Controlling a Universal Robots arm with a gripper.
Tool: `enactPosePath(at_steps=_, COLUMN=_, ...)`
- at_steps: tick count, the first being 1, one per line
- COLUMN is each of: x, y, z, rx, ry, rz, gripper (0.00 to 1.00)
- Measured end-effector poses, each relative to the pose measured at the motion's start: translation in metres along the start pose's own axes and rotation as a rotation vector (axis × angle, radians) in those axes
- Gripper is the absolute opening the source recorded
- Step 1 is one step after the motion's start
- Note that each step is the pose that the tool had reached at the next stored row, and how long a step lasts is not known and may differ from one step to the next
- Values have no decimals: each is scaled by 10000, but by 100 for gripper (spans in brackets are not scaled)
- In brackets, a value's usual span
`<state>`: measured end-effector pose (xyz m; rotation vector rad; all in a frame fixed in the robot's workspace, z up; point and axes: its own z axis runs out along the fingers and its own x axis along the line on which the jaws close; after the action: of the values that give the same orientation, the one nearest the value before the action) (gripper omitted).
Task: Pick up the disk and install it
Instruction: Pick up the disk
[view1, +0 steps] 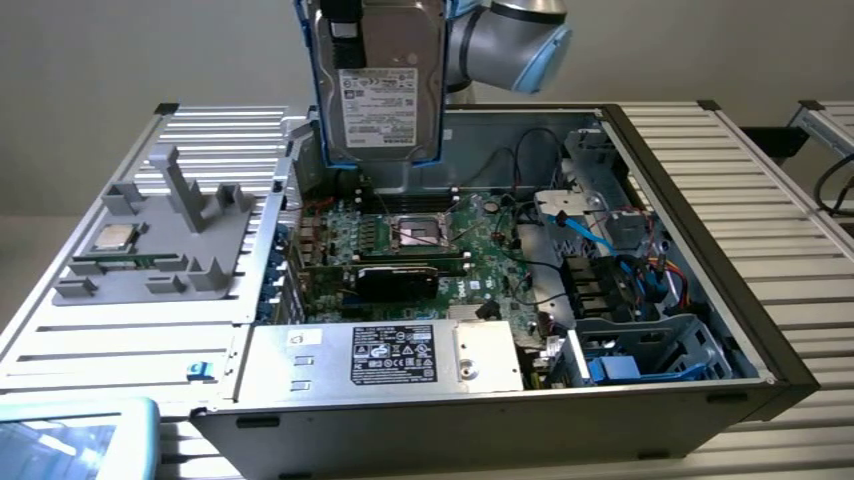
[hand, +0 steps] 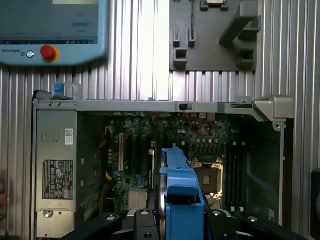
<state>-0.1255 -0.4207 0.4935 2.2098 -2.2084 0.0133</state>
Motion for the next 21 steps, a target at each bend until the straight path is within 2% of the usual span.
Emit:
enactPosePath(at_steps=17, x=183, y=-774, z=-1, rx=-21, ry=0, rz=-1, gripper=37)
enactPosePath(at_steps=21, x=277, y=-904, z=0, rx=-21, ry=-1, rz=-1, gripper=37)
